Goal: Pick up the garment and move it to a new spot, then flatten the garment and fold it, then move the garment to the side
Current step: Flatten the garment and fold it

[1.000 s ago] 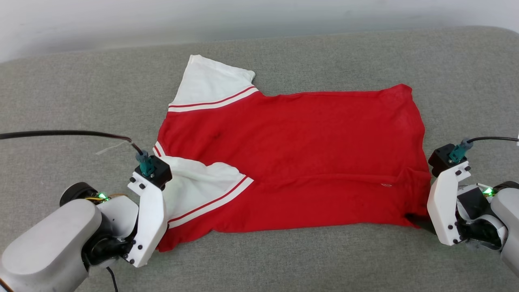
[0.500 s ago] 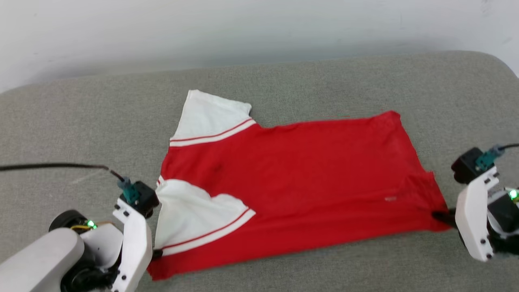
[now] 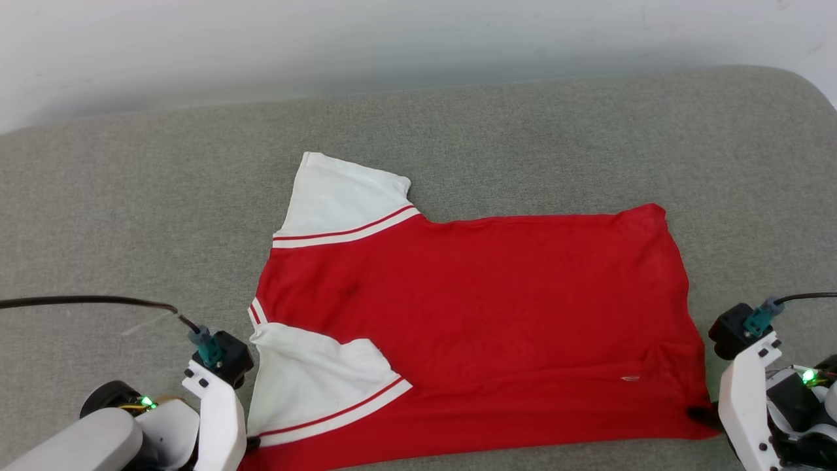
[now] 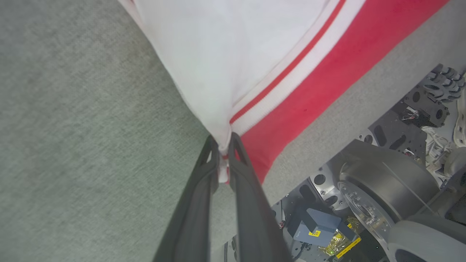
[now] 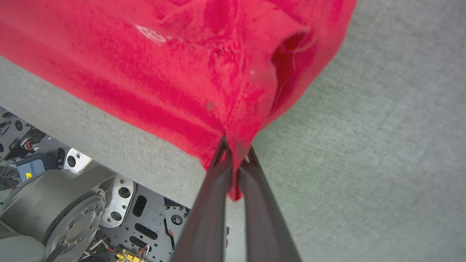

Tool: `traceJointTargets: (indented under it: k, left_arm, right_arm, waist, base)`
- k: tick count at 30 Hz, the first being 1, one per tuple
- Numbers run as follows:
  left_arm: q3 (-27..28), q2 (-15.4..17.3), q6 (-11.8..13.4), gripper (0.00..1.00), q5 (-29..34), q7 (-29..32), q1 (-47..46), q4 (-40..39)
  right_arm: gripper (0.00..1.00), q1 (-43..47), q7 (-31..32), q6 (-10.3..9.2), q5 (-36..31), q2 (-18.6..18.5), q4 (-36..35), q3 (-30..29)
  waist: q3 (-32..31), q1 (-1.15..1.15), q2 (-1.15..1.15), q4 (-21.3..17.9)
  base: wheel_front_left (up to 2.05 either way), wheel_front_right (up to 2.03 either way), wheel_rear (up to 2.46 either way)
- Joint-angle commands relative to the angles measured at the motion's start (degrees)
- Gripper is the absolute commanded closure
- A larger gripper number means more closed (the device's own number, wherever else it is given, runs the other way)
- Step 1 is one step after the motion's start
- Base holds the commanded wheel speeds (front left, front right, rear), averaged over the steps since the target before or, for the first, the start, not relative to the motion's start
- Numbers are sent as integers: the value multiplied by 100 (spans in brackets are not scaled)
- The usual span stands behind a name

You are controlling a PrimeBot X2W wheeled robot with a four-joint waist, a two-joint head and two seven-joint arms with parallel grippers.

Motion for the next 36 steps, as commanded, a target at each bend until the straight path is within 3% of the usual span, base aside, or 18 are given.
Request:
traceJointTargets:
  k: [1,2,7,13,17,22,28,36]
  left_arm:
    - [54,1,56,7,129,-186,18,57]
    - [103,-5,80,0,137,-297,3,64]
    - [250,137,89,0,232,-543,-99,-77]
    - [706,251,271,0,605,-1327,-475,-204]
    - [947,197,357,0,835,-1678,-841,-121]
    - [1238,16,269,0,773,-1855,-1397,54]
    - [1348,-12,127,0,992,-1484,-2310,174]
    - [1517,-159,9,0,646,-267,-3627,625]
  right_arm:
    - [0,55,-108,-8,-67,91,100,-72]
    - [0,26,-179,-7,-59,123,103,-128]
    - [0,-144,-635,-7,-233,132,23,-394]
    - [0,-303,-1860,-7,-852,326,89,-1109]
    - [0,-264,-2737,-7,-1407,645,198,-1777]
    - [0,-94,-3653,-7,-2252,1106,132,-2761]
    - [0,288,-4193,-7,-3144,1712,-447,-3927]
    - [0,899,-3944,-7,-3967,2431,-1848,-4810]
  waist:
    - [-2,0,0,3]
    - [-14,0,0,-2]
    - [-102,0,0,-12]
    - [-167,0,0,-43]
    - [-88,0,0,-93]
    - [164,0,0,-225]
    - [658,0,0,-462]
    - [1483,0,0,-790]
  base:
    - [0,0,0]
    - [0,0,0]
    - [0,0,0]
    - [0,0,0]
    - [0,0,0]
    - [0,0,0]
    - [0,0,0]
    - [0,0,0]
